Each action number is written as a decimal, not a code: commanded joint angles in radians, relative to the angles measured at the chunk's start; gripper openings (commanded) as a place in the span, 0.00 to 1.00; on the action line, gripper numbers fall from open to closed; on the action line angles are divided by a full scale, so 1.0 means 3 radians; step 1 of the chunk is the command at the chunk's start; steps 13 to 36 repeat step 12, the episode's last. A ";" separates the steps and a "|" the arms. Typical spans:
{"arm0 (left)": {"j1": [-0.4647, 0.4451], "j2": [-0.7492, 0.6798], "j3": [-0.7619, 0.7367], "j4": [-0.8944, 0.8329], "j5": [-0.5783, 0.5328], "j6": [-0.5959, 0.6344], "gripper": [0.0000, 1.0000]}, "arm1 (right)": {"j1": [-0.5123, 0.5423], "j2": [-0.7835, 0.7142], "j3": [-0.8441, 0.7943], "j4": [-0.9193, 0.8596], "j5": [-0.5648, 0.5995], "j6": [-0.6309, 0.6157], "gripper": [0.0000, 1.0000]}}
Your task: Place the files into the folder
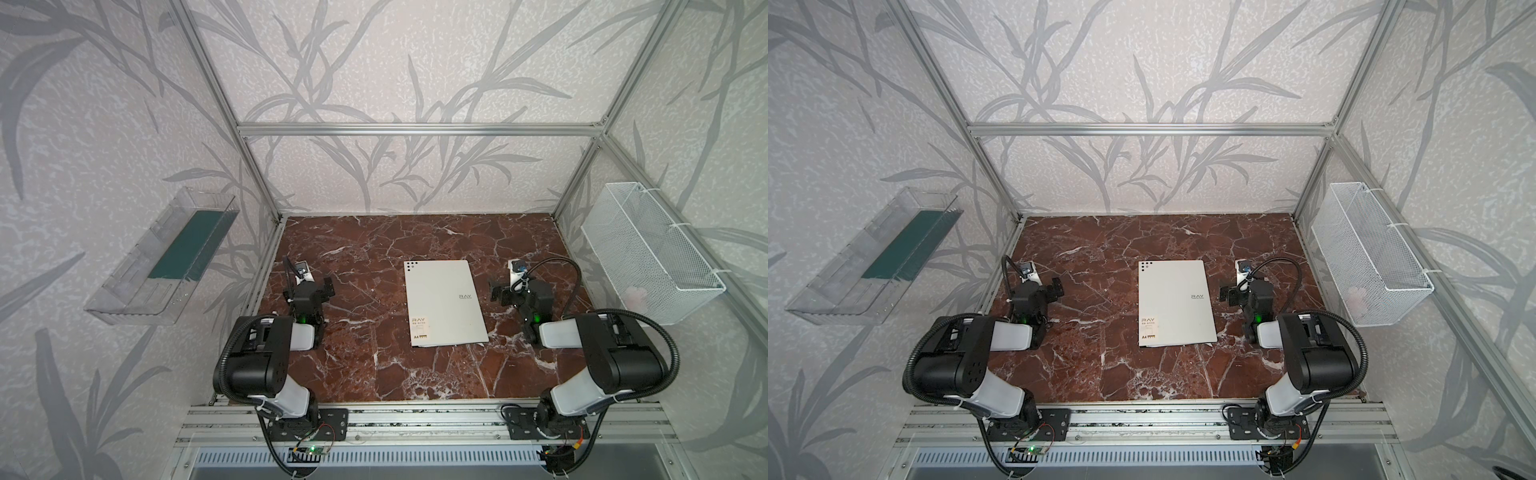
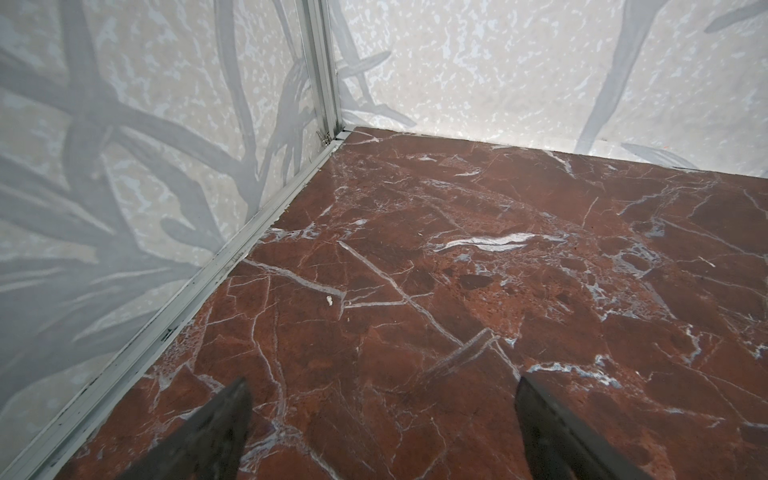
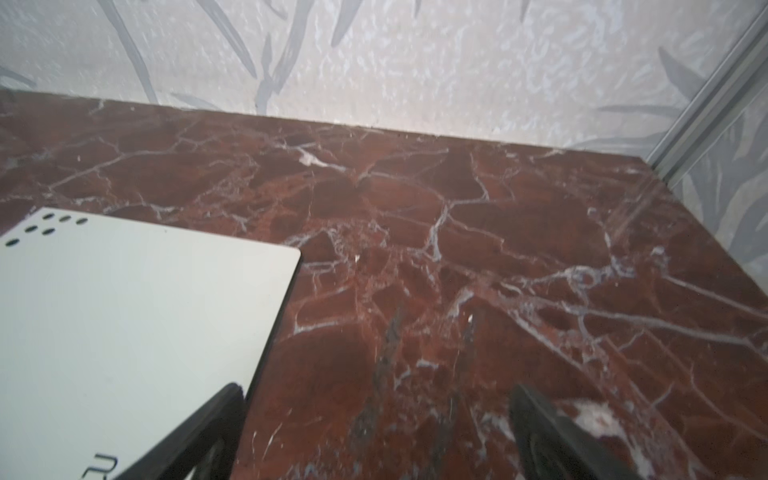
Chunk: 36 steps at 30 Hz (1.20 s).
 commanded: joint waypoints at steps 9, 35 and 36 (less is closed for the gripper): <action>-0.0009 0.0023 -0.0021 0.0103 0.0018 0.0057 0.99 | -0.0015 0.0003 0.0036 -0.0064 0.0053 0.0033 0.99; -0.0011 0.0023 -0.0020 0.0103 0.0018 0.0061 0.99 | 0.0010 0.0005 0.0023 -0.0040 0.0071 0.0006 0.99; -0.0011 0.0023 -0.0020 0.0103 0.0018 0.0061 0.99 | 0.0010 0.0005 0.0023 -0.0040 0.0071 0.0006 0.99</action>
